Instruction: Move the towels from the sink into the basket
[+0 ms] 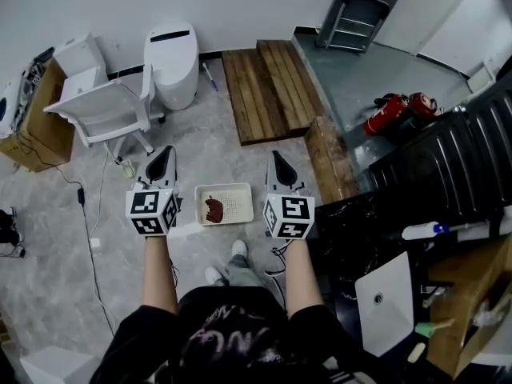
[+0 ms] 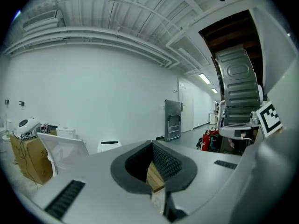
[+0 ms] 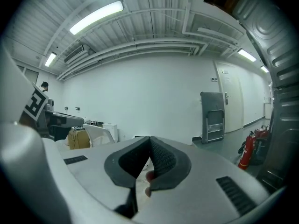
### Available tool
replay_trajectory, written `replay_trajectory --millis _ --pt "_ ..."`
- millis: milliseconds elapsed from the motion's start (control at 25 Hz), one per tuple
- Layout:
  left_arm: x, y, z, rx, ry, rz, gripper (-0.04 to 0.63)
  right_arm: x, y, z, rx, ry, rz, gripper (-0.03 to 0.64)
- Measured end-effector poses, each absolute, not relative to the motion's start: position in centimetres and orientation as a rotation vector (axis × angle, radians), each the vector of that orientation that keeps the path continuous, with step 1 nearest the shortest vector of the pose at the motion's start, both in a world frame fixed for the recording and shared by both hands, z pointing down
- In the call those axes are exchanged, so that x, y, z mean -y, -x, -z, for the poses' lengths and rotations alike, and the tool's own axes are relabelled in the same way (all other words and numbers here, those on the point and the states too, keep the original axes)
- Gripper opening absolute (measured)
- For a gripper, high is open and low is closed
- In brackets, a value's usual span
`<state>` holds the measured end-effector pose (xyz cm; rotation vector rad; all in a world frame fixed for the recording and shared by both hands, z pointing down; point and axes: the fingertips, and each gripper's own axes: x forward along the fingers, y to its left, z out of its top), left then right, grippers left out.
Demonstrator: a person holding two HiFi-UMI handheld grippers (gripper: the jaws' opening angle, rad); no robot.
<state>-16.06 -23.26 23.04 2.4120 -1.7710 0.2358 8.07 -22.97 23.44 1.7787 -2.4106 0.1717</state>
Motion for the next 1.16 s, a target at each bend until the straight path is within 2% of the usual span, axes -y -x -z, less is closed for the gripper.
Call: replay_trajectory --millis 1160 --pt "17.9 17.5 -16.7 1.860 -2.490 -0.167 0.017 18.3 -6.2 -18.2 2.470 -1.781 -0.027 0.014"
